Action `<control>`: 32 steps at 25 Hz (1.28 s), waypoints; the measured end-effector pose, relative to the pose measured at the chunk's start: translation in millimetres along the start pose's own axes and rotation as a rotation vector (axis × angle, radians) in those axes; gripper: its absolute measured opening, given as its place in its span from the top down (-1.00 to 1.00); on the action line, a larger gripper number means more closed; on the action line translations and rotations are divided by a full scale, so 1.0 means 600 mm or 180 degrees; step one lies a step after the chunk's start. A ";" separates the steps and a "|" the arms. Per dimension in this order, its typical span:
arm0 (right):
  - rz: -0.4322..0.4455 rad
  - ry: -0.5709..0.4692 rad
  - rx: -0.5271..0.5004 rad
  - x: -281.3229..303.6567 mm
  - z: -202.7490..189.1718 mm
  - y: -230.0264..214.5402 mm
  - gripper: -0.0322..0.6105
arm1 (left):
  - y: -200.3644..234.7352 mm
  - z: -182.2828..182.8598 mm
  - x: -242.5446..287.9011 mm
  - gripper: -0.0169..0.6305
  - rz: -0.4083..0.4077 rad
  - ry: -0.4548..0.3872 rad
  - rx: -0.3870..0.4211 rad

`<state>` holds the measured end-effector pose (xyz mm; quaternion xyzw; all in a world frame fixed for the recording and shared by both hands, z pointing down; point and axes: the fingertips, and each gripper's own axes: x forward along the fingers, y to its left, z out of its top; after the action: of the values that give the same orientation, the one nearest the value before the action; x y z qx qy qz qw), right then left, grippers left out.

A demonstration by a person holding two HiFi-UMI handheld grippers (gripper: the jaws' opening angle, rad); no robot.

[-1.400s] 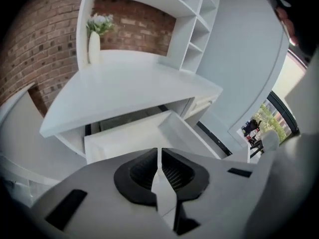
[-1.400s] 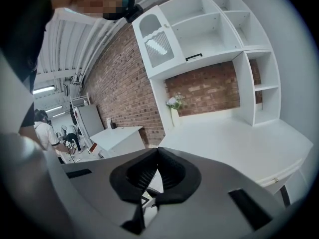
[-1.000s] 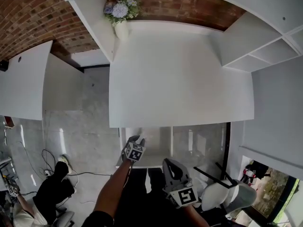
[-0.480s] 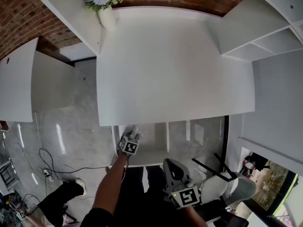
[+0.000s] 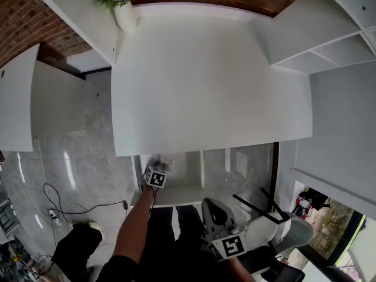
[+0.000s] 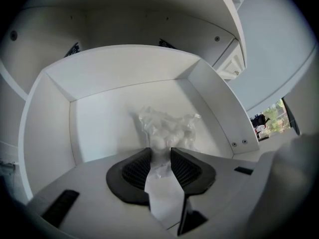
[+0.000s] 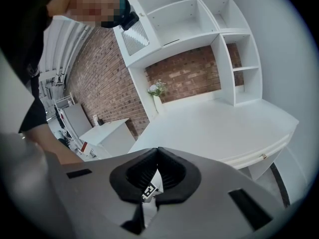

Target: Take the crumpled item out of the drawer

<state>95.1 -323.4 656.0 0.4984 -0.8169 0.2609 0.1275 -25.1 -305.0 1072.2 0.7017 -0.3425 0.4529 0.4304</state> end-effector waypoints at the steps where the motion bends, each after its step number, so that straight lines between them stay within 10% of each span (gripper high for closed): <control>1: -0.0025 0.0054 -0.0003 -0.001 -0.001 -0.002 0.86 | 0.001 0.002 0.000 0.50 -0.0025 -0.0022 -0.0031; 12: 0.0027 -0.0161 -0.0018 -0.043 0.030 0.006 0.86 | 0.003 0.007 -0.077 0.75 -0.0015 -0.0394 -0.0355; 25: 0.0401 -0.0772 -0.0302 -0.214 0.119 0.056 0.86 | -0.154 0.093 -0.522 0.75 0.0548 -0.2203 -0.0197; 32: 0.0601 -0.1026 -0.0575 -0.308 0.146 0.092 0.86 | -0.299 0.045 -0.759 0.75 0.0674 -0.3035 -0.0234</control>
<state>138.1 -213.3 480.1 0.4414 -0.8899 0.1143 0.0143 -21.3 -217.6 589.7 0.7765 -0.5867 0.1100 0.2017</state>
